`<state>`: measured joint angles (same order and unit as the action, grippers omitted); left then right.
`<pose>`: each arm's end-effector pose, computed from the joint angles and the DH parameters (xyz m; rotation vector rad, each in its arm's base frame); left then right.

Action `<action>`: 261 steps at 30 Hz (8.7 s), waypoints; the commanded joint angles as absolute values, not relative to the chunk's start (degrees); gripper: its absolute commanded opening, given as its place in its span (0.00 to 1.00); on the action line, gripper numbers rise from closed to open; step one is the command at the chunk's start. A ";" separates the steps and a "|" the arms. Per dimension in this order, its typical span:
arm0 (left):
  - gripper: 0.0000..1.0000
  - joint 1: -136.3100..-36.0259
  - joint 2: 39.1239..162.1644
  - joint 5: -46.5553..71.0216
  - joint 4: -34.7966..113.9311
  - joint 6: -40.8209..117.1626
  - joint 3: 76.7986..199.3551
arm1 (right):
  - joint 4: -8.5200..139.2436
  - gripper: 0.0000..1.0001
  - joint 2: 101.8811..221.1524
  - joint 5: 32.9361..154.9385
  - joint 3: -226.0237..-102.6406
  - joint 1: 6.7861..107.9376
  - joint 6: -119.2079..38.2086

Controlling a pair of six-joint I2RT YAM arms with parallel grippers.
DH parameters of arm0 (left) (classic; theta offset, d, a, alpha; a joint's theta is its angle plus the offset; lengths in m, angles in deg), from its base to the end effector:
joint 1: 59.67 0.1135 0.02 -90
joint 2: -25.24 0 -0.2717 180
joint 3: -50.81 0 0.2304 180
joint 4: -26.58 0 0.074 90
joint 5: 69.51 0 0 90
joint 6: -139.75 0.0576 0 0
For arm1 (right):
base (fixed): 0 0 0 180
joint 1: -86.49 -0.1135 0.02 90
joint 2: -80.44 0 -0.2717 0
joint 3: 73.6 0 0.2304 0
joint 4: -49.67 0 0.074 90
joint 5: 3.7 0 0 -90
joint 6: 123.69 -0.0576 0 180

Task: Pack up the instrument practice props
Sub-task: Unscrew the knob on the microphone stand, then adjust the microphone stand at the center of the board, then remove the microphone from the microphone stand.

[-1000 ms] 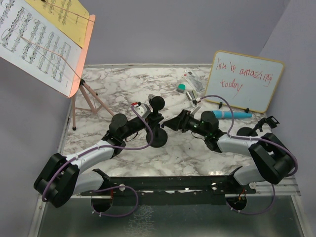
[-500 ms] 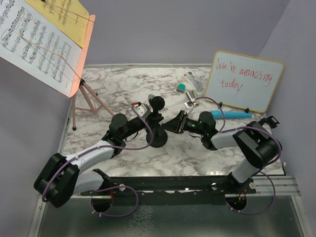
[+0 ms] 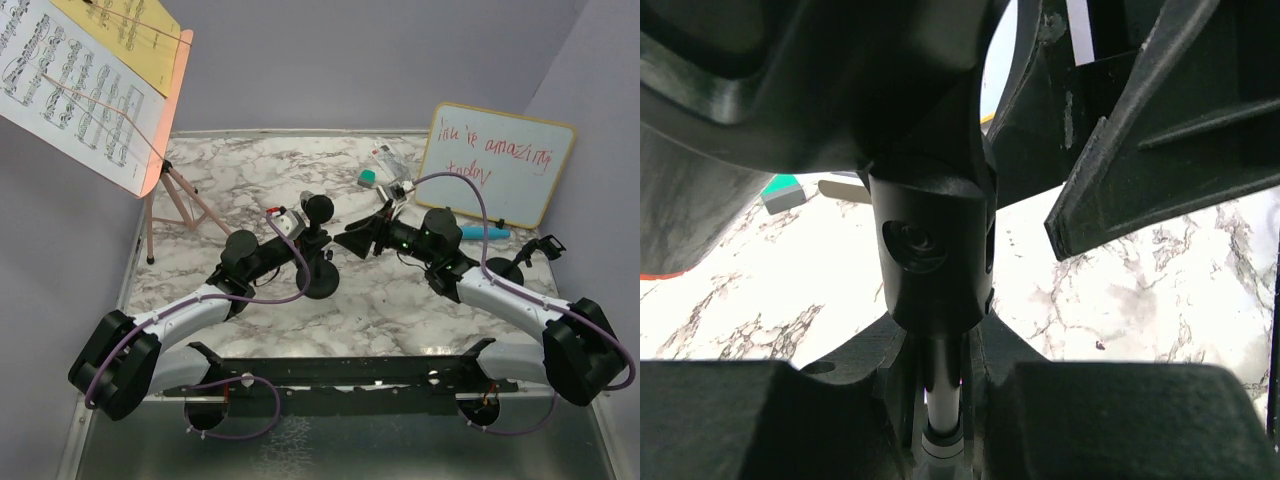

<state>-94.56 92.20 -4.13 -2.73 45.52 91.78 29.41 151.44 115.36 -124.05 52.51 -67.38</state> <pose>0.1888 -0.1609 0.2699 0.7513 1.3924 -0.8639 0.2096 0.1750 0.2889 -0.4383 1.6819 1.2947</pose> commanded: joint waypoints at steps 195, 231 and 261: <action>0.68 -94.74 96.53 14.57 -18.01 46.90 82.61 | 97.73 0.81 164.32 102.16 -170.19 39.99 -39.55; 0.00 -90.63 97.94 36.42 -15.44 41.56 80.90 | 115.01 0.00 164.47 105.56 -164.13 39.99 -29.56; 0.00 -87.66 93.00 37.48 -13.79 40.82 79.44 | 110.75 0.00 154.81 105.08 -150.77 41.34 -31.93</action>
<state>-90.59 93.49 27.08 -15.43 39.73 80.02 99.92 156.95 103.99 -153.34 40.77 -30.44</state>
